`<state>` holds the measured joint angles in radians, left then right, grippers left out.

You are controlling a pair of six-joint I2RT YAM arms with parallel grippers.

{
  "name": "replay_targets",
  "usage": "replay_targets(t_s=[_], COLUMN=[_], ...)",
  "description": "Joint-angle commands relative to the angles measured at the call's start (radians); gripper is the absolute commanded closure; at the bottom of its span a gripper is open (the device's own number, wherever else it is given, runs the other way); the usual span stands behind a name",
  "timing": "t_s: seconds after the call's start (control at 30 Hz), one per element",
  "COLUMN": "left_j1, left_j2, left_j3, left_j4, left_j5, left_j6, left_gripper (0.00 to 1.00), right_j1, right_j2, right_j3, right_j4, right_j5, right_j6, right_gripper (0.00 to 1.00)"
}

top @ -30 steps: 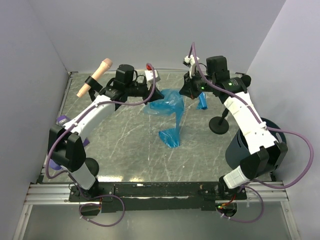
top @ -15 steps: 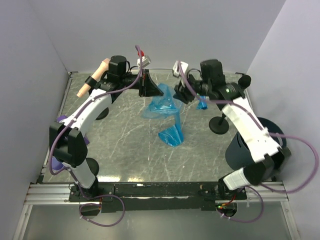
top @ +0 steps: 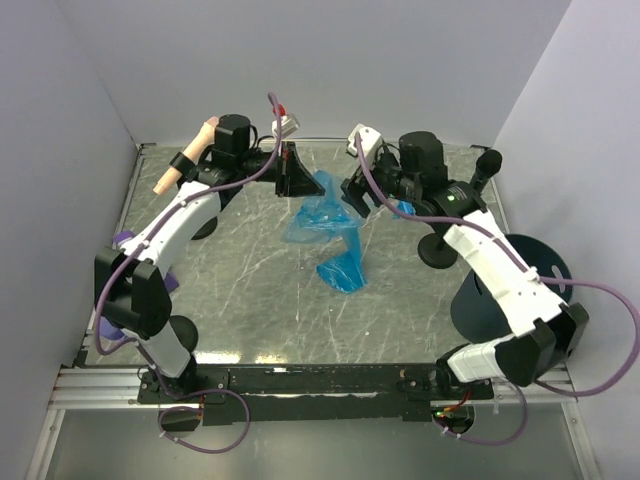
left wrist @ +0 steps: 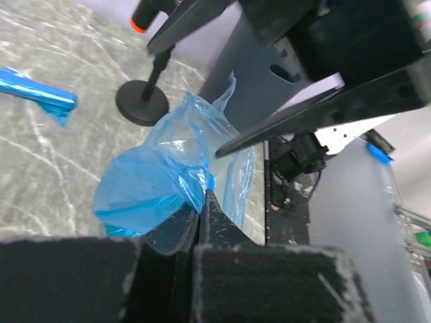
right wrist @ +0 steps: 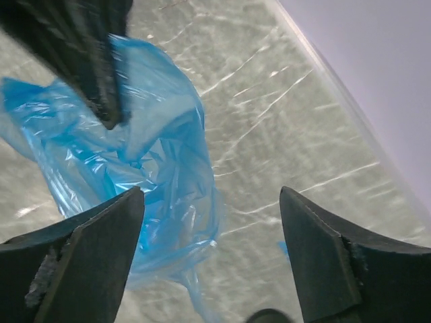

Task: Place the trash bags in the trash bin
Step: Unfold the trash bag at the center of the board.

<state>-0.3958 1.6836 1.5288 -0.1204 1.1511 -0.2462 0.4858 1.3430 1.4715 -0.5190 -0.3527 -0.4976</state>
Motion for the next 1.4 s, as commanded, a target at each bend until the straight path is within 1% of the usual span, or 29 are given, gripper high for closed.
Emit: replay_targets(t_s=[0.0,0.07,0.17,0.2,0.23,0.3,0.37,0.43,0.47,0.53,0.57,0.67,0.7,0.73,0.8,0.87,0.9,0.93,0.97,1.0,1.03,1.07,1.13,1.17,1.27,1.33,1.37], left_j1=[0.005,0.008,0.017,0.02,0.02,0.02,0.021,0.021,0.021,0.022,0.021,0.023,0.022,0.021,0.023,0.022,0.023,0.025,0.023,0.022,0.021,0.023,0.023,0.023,0.023,0.023,0.023], left_j2=[-0.096,-0.116,-0.14,-0.148,-0.154,-0.174,-0.203,-0.238,-0.263,-0.282,-0.286,-0.294,-0.298,-0.3,-0.302,-0.305,-0.305,-0.303,-0.299,-0.295,-0.292,-0.289,-0.288,-0.285,-0.275,-0.268,-0.268], left_j3=[-0.005,-0.015,-0.032,-0.033,-0.036,-0.041,-0.059,-0.091,-0.116,-0.139,-0.14,-0.157,-0.162,-0.16,-0.162,-0.168,-0.165,-0.164,-0.16,-0.156,-0.15,-0.147,-0.145,-0.144,-0.136,-0.134,-0.131], left_j4=[0.011,0.027,0.06,0.057,0.042,-0.002,-0.027,-0.015,-0.004,0.005,0.001,0.002,0.002,-0.011,-0.025,-0.03,-0.035,-0.039,-0.038,-0.038,-0.041,-0.041,-0.029,-0.024,-0.016,-0.009,-0.007], left_j5=[-0.079,-0.108,-0.123,-0.132,-0.146,-0.204,-0.275,-0.329,-0.355,-0.389,-0.398,-0.415,-0.424,-0.439,-0.474,-0.487,-0.472,-0.458,-0.446,-0.435,-0.423,-0.419,-0.418,-0.416,-0.409,-0.401,-0.392], left_j6=[0.048,0.053,0.035,0.042,0.062,0.125,0.177,0.217,0.223,0.234,0.234,0.234,0.234,0.275,0.285,0.297,0.306,0.308,0.297,0.291,0.283,0.274,0.254,0.208,0.176,0.159,0.159], left_gripper=[0.99,0.99,0.99,0.99,0.99,0.99,0.99,1.0,0.99,0.99,0.99,0.99,0.99,0.99,0.99,0.99,0.99,0.99,0.99,0.99,0.99,0.99,0.99,0.99,0.99,0.99,0.99], right_j1=[0.004,0.007,-0.004,-0.019,-0.038,-0.067,-0.087,-0.104,-0.113,-0.137,-0.151,-0.19,-0.191,-0.193,-0.191,-0.193,-0.193,-0.191,-0.19,-0.19,-0.19,-0.188,-0.165,-0.149,-0.078,-0.032,0.003], right_j2=[0.042,0.059,0.085,0.094,0.103,0.116,0.122,0.124,0.122,0.114,0.111,0.094,0.087,0.078,0.065,0.055,0.048,0.041,0.029,0.013,-0.001,-0.017,-0.047,-0.065,-0.129,-0.168,-0.176], right_j3=[0.033,0.018,-0.019,-0.019,-0.017,-0.01,0.006,0.007,-0.002,-0.02,-0.03,-0.043,-0.045,-0.043,-0.034,-0.019,-0.01,-0.005,-0.002,0.004,0.01,0.016,0.027,0.021,-0.04,-0.101,-0.121], right_j4=[0.034,0.027,0.025,0.024,0.024,0.024,0.008,-0.009,-0.012,-0.012,-0.009,-0.001,-0.001,-0.001,0.005,0.005,0.005,0.008,0.019,0.031,0.042,0.048,0.031,0.021,0.025,0.034,0.031], right_j5=[0.009,0.03,0.08,0.055,0.008,-0.022,-0.019,-0.002,0.012,0.015,0.006,-0.055,-0.046,-0.036,-0.019,-0.049,-0.075,-0.087,-0.086,-0.085,-0.092,-0.133,-0.208,-0.222,-0.249,-0.281,-0.272], right_j6=[0.214,0.284,0.393,0.425,0.457,0.494,0.472,0.424,0.4,0.369,0.372,0.398,0.384,0.361,0.32,0.292,0.281,0.28,0.284,0.281,0.271,0.233,0.138,0.087,-0.016,-0.073,-0.108], right_gripper=[0.11,0.06,0.01,0.02,0.08,0.18,0.25,0.35,0.44,0.55,0.65,0.84,0.87,0.9,0.9,0.9,0.81,0.69,0.52,0.39,0.33,0.31,0.31,0.32,0.36,0.37,0.37])
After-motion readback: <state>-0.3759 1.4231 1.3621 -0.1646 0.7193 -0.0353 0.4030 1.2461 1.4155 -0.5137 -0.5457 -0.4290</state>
